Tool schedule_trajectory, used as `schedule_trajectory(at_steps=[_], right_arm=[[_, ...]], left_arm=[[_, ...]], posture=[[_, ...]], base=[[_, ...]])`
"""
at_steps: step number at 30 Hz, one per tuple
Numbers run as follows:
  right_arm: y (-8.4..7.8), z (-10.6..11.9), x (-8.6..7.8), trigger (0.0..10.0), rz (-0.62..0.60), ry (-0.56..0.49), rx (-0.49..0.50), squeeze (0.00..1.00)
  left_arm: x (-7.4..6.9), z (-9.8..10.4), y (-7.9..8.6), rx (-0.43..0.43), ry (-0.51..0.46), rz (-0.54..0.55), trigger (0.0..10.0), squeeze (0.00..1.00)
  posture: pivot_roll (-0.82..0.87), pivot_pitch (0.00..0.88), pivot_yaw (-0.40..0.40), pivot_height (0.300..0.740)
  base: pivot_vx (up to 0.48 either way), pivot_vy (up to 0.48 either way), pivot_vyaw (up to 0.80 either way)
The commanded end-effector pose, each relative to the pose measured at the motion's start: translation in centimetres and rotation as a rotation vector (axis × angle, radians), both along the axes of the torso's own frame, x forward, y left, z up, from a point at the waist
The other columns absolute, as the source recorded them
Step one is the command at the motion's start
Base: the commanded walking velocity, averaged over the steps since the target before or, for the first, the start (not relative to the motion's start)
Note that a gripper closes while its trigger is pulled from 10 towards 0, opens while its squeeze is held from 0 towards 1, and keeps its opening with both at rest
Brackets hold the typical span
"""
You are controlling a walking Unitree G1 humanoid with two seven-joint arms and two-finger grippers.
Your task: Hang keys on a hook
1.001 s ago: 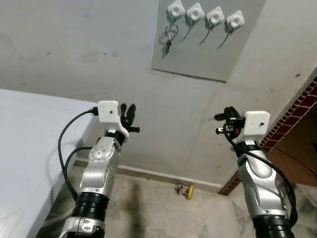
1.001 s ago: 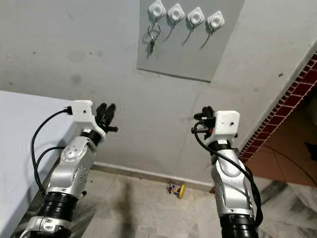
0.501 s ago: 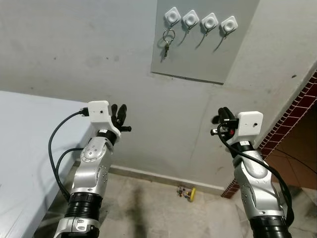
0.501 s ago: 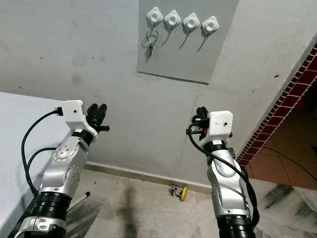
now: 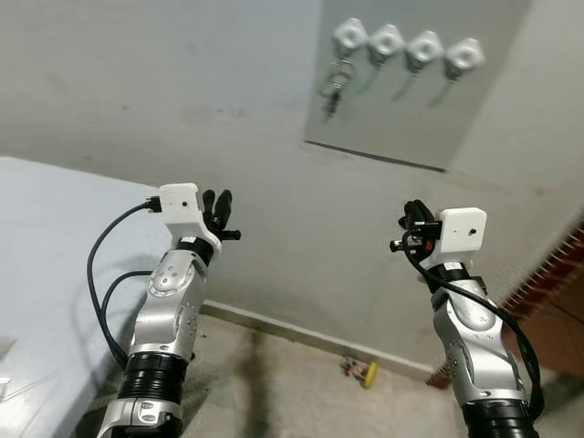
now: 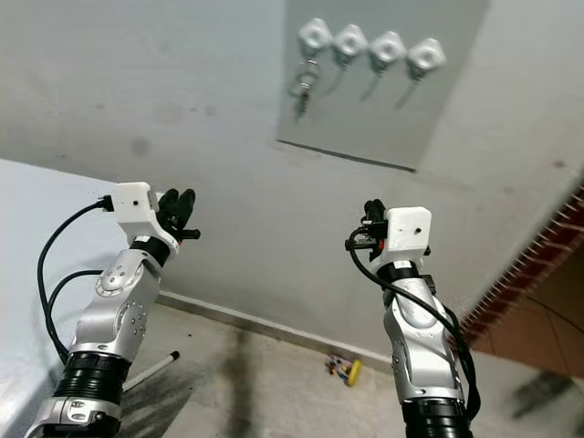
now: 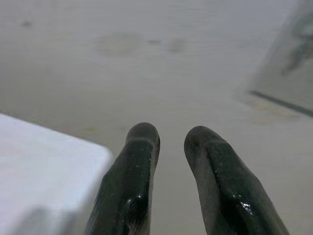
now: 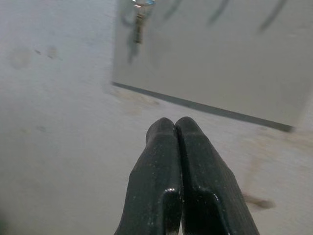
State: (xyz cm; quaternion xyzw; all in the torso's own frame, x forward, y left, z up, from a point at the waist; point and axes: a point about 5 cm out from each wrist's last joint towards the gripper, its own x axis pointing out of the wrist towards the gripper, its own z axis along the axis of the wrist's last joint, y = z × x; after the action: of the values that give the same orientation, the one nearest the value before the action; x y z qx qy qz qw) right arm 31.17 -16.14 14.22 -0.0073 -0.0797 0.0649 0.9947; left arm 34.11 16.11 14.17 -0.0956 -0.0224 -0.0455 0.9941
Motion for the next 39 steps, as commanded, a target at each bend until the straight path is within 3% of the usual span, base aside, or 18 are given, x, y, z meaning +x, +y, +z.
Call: schedule_trajectory(at_steps=[1,31,39], right_arm=[[-1.1,0.5,0.0,10.0,-0.034,-0.013,-0.010,0.00],[-1.0,0.3,-0.1,10.0,-0.019,-0.003,-0.014,0.00],[-0.2,0.4,-0.3,10.0,0.098,-0.001,-0.001,0.00]], left_arm=[[0.3,0.4,-1.6,-0.008,-0.008,-0.049,10.0,0.00],[0.2,0.7,-1.8,-0.014,-0.023,-0.050,10.0,0.00],[-0.6,2.9,-3.9,-0.005,-0.153,-0.213,10.0,0.00]], posture=[[0.00,0.000,-0.061,0.740],[0.00,0.000,-0.064,0.740],[-0.01,0.000,-0.064,0.740]], base=[[0.379,0.000,0.00],[0.369,0.000,0.00],[0.000,0.000,0.00]])
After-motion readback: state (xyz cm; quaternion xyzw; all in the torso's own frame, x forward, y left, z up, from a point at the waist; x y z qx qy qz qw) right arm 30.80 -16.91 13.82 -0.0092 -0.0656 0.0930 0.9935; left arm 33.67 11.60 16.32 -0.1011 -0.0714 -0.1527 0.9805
